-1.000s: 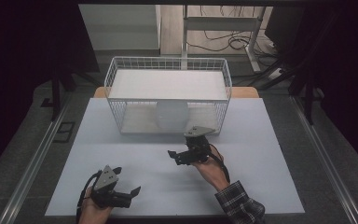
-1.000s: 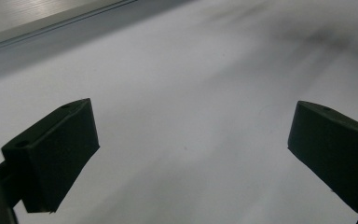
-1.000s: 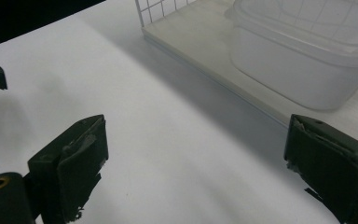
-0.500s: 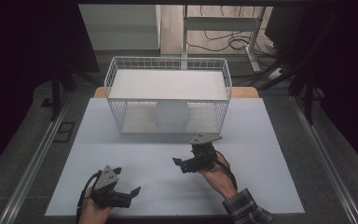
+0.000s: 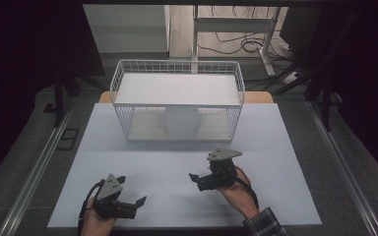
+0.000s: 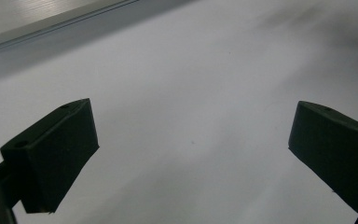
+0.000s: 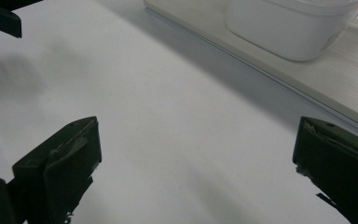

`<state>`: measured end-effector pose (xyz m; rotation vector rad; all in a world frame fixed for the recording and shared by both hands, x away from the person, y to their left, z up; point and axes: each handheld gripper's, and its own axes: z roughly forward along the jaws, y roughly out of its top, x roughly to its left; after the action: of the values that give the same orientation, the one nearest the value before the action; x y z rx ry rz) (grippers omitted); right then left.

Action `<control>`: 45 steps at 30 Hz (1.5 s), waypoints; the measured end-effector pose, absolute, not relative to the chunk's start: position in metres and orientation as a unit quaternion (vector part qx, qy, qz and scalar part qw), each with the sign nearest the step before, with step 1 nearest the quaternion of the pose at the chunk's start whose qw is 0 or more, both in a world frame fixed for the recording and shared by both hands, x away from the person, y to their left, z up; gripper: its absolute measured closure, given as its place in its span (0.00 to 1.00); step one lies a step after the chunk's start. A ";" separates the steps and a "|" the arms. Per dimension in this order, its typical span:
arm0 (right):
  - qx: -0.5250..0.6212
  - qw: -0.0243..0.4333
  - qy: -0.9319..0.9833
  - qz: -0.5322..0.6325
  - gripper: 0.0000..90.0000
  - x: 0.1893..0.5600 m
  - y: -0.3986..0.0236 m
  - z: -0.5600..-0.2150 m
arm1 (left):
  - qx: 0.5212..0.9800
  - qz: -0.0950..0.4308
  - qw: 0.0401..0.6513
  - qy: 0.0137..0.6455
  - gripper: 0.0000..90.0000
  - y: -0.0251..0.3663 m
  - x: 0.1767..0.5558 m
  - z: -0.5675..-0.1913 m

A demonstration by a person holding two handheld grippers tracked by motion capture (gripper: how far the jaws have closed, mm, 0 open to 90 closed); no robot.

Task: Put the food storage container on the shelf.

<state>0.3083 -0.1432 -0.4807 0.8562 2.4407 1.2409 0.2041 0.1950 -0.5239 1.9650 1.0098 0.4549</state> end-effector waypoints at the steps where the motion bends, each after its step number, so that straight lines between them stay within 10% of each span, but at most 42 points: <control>1: 0.297 0.136 0.842 0.430 0.01 0.307 -0.144 -0.480 | 0.787 0.182 0.428 0.405 0.01 0.195 0.203 -0.524; 45: 0.346 0.158 0.820 0.427 0.00 0.242 -0.220 -0.469 | 0.768 0.201 0.425 0.436 0.00 0.229 0.173 -0.519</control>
<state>0.2419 -0.2198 -0.4688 0.9882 2.3461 1.2213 0.1729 0.2293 -0.5189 1.9200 1.0907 0.5031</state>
